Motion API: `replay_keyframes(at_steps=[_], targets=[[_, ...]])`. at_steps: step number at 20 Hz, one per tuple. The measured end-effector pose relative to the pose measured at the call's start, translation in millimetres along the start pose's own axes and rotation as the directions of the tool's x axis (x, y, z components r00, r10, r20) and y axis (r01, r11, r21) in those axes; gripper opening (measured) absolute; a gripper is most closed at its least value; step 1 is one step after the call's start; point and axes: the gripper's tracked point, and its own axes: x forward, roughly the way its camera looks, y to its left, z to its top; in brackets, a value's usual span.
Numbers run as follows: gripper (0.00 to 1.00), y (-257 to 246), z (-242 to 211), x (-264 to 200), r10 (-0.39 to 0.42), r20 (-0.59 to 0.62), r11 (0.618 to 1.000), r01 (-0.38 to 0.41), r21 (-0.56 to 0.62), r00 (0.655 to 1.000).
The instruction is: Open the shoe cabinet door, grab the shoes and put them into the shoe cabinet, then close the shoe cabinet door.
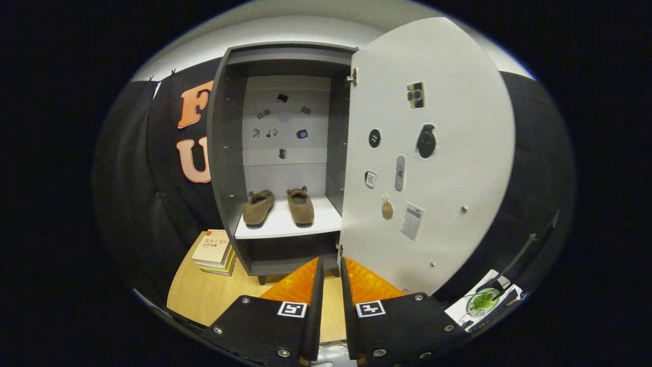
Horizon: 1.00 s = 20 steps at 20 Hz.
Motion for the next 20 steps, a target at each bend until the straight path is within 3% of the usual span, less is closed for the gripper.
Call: replay_keyframes(at_steps=[6, 12, 17, 20], targets=[[0.23, -71, -11, -44, -0.082, 0.029, 0.995, 0.08, 0.057, 0.996], [0.3, -136, -22, -48, -0.126, 0.04, 0.989, 0.123, 0.083, 0.991], [0.36, -177, -29, -15, -0.089, 0.031, 0.989, 0.085, 0.12, 0.996], [0.45, -189, -31, 9, -0.035, 0.034, 0.991, 0.03, 0.134, 0.999]])
